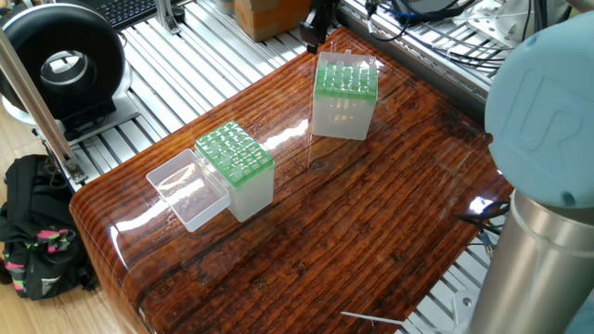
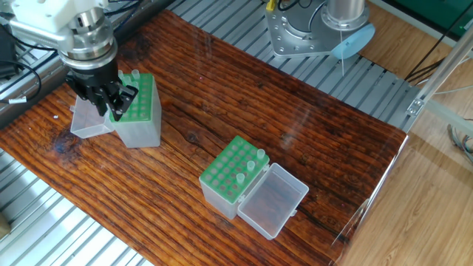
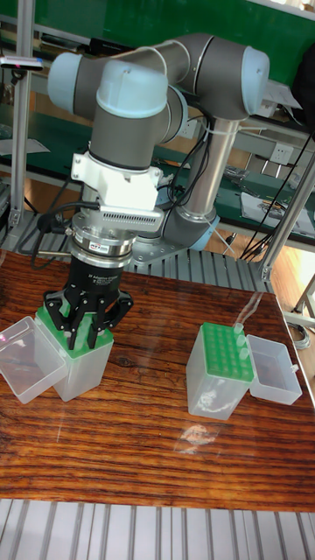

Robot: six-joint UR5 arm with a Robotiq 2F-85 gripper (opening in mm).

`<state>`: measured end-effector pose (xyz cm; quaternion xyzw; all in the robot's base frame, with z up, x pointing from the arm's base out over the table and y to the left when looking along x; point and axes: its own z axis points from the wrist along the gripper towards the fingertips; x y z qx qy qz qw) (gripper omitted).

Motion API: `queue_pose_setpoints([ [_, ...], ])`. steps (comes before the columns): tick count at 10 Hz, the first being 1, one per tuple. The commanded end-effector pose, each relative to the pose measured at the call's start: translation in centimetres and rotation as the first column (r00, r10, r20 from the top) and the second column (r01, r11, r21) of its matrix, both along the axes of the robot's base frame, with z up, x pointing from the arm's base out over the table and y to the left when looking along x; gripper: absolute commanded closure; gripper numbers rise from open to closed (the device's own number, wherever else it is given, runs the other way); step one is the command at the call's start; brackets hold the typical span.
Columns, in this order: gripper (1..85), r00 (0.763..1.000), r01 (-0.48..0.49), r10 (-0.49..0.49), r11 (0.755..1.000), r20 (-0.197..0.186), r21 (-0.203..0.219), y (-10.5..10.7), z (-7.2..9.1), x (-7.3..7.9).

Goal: Transfer all large pipette tips from one holder to another

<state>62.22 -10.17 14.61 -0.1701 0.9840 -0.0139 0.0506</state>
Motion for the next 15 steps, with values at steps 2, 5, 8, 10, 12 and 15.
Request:
queue_pose_setpoints([
  [2, 52.0, 1.000, 0.001, -0.001, 1.000, -0.016, 0.014, -0.03, -0.25, -0.90],
  [5, 53.0, 1.000, 0.008, -0.008, 1.000, -0.026, 0.007, -0.24, -0.18, -1.20],
  [8, 53.3, 1.000, 0.008, -0.008, 1.000, -0.026, 0.008, -0.20, -0.17, -1.19],
  [10, 53.3, 1.000, 0.006, -0.006, 1.000, -0.022, 0.002, -0.29, -0.19, -0.90],
  [12, 54.3, 1.000, 0.006, -0.006, 1.000, -0.020, 0.000, -0.31, -0.26, -0.79],
  [15, 55.3, 1.000, 0.006, -0.006, 1.000, -0.016, -0.001, -0.35, -0.51, -0.63],
])
